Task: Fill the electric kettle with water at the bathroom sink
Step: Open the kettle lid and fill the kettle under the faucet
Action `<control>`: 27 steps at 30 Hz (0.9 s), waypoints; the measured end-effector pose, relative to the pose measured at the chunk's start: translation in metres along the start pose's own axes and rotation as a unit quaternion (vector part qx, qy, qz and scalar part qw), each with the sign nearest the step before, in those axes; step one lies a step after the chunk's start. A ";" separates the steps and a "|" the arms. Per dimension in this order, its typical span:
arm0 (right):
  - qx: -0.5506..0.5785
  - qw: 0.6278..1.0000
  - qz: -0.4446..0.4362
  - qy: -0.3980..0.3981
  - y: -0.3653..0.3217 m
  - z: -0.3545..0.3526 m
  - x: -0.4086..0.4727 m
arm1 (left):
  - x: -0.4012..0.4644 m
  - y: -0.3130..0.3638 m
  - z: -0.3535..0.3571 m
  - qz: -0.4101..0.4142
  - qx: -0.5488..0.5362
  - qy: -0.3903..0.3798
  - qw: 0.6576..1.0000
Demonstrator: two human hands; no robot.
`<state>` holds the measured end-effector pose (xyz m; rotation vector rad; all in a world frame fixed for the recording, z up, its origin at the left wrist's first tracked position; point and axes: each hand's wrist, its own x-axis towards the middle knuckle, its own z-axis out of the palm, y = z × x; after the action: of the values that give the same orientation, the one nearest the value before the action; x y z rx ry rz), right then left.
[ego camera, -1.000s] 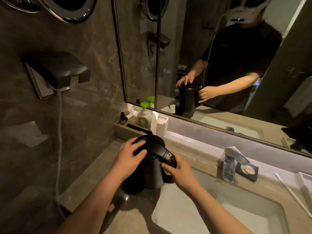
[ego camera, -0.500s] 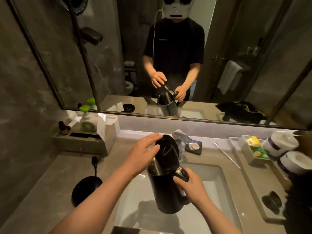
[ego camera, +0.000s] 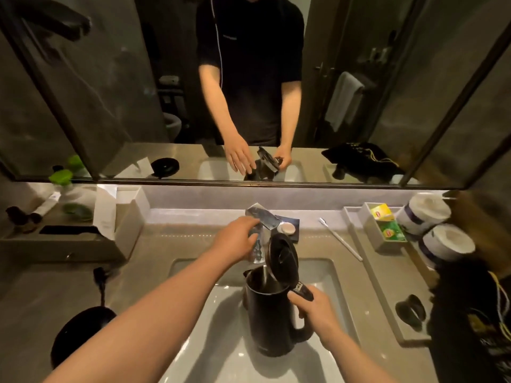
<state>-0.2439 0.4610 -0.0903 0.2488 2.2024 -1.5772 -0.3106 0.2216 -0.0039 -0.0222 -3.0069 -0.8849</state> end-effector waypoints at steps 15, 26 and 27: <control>0.076 0.997 -0.009 -0.009 -0.005 0.007 0.029 | 0.055 0.015 0.020 0.131 0.207 0.036 0.969; 0.092 0.995 -0.023 -0.011 -0.011 0.012 0.034 | 0.061 0.003 0.003 0.090 0.097 0.043 0.990; 0.092 0.995 -0.023 -0.012 -0.010 0.012 0.034 | 0.061 0.001 0.004 0.087 0.079 0.038 0.992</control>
<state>-0.2756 0.4435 -0.0997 0.2329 2.0611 -1.8013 -0.3714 0.2257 -0.0063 -0.2387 -2.9369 -0.6172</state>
